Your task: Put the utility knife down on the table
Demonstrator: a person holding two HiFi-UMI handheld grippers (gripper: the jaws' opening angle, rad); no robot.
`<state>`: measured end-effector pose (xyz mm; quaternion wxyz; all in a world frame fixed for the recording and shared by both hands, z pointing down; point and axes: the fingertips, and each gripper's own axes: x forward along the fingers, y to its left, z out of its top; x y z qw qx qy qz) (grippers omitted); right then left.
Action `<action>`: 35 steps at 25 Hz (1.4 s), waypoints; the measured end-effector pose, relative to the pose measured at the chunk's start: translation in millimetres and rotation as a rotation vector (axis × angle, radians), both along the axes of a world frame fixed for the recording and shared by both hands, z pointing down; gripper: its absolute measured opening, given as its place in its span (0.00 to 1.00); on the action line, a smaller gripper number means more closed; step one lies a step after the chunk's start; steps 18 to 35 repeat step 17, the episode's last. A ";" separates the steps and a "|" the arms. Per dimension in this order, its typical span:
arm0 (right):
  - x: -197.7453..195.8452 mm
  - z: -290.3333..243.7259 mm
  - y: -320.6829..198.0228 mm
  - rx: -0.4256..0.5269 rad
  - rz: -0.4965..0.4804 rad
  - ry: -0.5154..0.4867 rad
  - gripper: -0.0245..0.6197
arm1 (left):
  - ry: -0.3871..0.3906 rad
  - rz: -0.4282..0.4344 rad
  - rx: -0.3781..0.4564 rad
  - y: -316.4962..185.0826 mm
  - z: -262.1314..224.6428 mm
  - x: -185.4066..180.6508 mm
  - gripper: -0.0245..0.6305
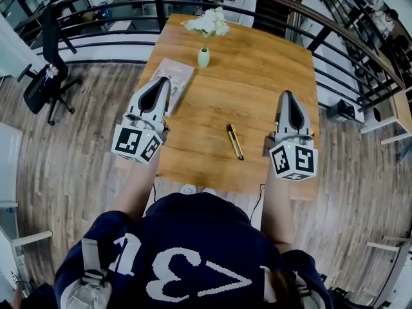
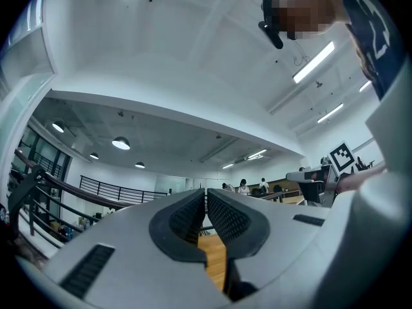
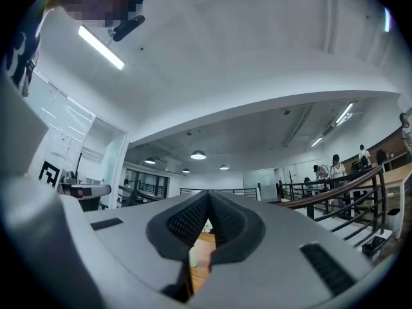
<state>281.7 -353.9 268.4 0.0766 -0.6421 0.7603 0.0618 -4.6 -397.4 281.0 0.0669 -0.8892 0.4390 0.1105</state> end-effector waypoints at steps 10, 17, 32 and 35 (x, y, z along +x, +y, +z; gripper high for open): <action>-10.4 -9.9 9.4 -0.011 -0.028 0.012 0.07 | 0.008 0.016 -0.006 2.9 0.6 6.9 0.07; -10.5 -12.0 9.7 -0.015 -0.037 0.011 0.07 | 0.009 0.020 -0.011 2.0 -0.8 12.5 0.07; -10.5 -12.0 9.7 -0.015 -0.037 0.011 0.07 | 0.009 0.020 -0.011 2.0 -0.8 12.5 0.07; -10.5 -12.0 9.7 -0.015 -0.037 0.011 0.07 | 0.009 0.020 -0.011 2.0 -0.8 12.5 0.07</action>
